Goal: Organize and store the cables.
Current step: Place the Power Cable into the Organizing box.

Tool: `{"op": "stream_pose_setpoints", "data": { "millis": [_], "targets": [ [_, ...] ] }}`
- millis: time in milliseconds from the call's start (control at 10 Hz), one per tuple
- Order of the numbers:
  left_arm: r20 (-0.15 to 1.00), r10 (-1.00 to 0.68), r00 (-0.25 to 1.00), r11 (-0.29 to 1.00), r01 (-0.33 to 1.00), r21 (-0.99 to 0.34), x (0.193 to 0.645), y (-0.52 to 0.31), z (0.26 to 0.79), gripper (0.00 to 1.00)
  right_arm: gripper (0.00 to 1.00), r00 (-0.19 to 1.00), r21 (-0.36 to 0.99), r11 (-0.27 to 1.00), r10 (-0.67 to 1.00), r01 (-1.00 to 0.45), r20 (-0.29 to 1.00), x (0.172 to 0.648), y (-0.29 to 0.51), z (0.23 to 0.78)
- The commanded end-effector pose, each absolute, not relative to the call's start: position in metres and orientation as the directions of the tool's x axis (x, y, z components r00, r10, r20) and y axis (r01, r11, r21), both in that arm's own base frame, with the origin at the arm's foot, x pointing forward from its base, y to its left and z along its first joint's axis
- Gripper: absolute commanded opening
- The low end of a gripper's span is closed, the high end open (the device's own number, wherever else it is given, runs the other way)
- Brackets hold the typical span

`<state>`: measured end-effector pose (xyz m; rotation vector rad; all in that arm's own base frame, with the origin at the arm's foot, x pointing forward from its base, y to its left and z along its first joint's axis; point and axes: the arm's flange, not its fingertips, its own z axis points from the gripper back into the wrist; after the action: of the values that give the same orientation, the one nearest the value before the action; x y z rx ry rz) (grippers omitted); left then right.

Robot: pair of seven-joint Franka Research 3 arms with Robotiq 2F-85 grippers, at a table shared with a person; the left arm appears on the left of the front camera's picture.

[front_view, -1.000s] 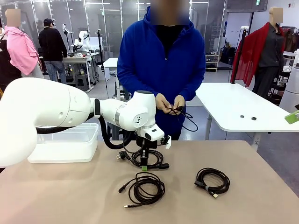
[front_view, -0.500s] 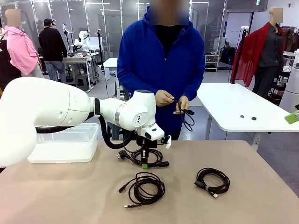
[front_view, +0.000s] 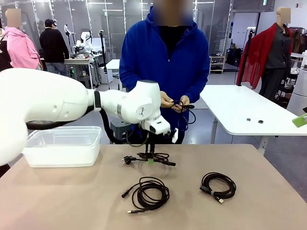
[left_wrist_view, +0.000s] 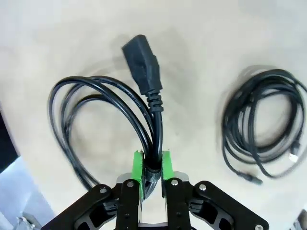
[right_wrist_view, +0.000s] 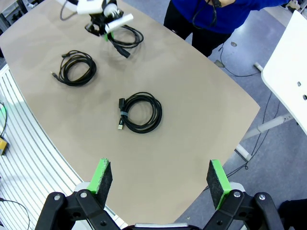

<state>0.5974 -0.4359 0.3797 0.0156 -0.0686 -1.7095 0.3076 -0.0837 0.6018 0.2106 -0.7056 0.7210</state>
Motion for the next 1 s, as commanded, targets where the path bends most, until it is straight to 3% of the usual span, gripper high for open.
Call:
{"op": "stream_pose_setpoints", "data": {
  "millis": [0, 400, 700, 900],
  "targets": [
    [0.029, -0.989, -0.148, -0.147, 0.988, 0.044, 0.582, -0.424, 0.434, 0.00, 1.00, 0.530, -0.057, 0.738, 0.534, -0.673, 0.659, 0.307, -0.085, 0.601],
    [0.029, -0.988, -0.154, -0.152, 0.986, 0.065, 0.566, -0.416, 0.486, 0.00, 1.00, 0.530, -0.057, 0.738, 0.534, -0.673, 0.659, 0.307, -0.085, 0.601],
    [0.007, -0.994, -0.107, -0.104, 0.980, 0.169, 0.542, -0.377, 0.534, 0.00, 1.00, 0.530, -0.057, 0.738, 0.534, -0.673, 0.659, 0.307, -0.085, 0.601],
    [-0.023, -0.990, -0.142, -0.143, 0.966, 0.216, 0.523, -0.337, 0.559, 0.00, 1.00, 0.530, -0.057, 0.738, 0.534, -0.673, 0.659, 0.307, -0.085, 0.601]
  ]
}}
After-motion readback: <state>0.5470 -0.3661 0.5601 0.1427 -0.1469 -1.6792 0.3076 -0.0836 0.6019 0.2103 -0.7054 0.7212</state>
